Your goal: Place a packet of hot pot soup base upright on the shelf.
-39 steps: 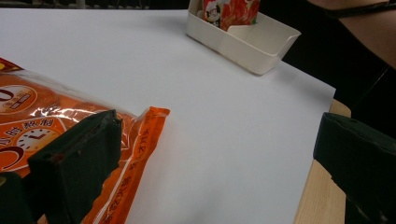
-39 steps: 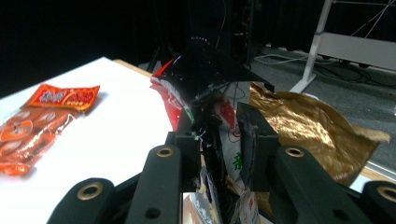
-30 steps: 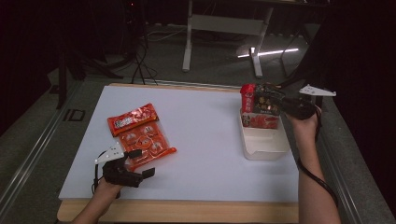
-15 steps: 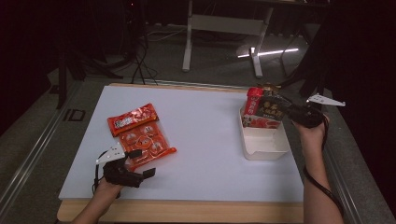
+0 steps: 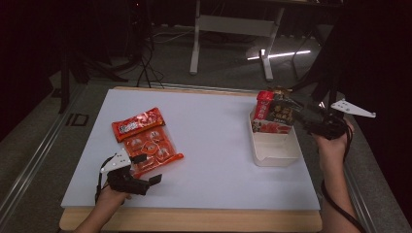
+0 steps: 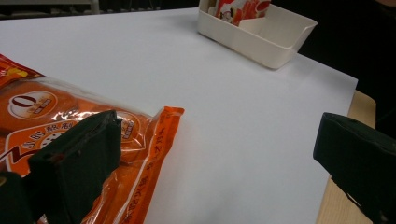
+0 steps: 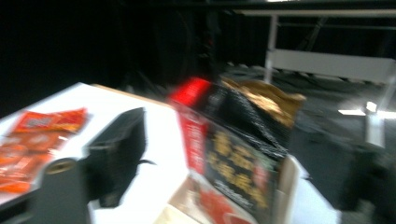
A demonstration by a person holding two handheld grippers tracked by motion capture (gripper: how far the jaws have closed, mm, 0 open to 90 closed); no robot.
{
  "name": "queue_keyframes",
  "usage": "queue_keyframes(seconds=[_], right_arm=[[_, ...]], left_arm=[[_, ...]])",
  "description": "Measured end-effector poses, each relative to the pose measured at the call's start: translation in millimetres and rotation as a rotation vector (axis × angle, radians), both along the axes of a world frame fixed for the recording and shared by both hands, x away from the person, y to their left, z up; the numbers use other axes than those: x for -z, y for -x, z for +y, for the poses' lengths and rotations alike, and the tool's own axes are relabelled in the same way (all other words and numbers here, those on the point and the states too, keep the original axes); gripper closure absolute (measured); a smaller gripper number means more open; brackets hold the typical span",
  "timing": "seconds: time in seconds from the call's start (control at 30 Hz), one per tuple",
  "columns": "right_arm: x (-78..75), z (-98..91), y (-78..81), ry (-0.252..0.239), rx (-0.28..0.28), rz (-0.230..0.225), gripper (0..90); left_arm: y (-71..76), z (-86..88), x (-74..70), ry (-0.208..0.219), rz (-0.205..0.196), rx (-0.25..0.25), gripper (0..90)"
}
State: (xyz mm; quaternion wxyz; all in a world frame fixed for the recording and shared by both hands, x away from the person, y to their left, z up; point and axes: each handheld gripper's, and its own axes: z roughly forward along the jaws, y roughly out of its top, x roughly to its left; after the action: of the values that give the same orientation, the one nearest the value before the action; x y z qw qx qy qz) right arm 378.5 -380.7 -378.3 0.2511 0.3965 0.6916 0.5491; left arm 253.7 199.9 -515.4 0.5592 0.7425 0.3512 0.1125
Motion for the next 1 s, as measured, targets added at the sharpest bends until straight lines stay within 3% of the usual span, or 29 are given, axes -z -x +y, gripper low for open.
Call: queue_keyframes(seconds=[0.1, 0.37, 0.5, 0.8, 1.0], right_arm=[[-3.6, 8.1, 13.8, -0.025, -0.045, -0.022, 13.3], [-6.0, 39.7, 43.2, 0.027, -0.135, -0.053, 14.9], [-3.4, 54.6, 55.6, 0.058, -0.175, -0.065, 14.9], [3.5, 80.9, 78.2, 0.042, -0.255, -0.04, 13.9], [7.6, 93.4, 91.0, 0.039, -0.296, -0.014, 13.4]], left_arm=[[-0.3, 1.3, -0.6, 0.017, 0.016, -0.01, 1.3], [-2.7, 4.1, -5.5, -0.015, 0.06, -0.017, 1.3], [-4.1, 7.8, -9.9, -0.036, 0.06, -0.031, 1.3], [-8.9, 21.7, -17.5, -0.042, 0.055, -0.078, 9.2], [-13.6, 31.8, -18.6, -0.099, 0.073, -0.155, 22.7]])
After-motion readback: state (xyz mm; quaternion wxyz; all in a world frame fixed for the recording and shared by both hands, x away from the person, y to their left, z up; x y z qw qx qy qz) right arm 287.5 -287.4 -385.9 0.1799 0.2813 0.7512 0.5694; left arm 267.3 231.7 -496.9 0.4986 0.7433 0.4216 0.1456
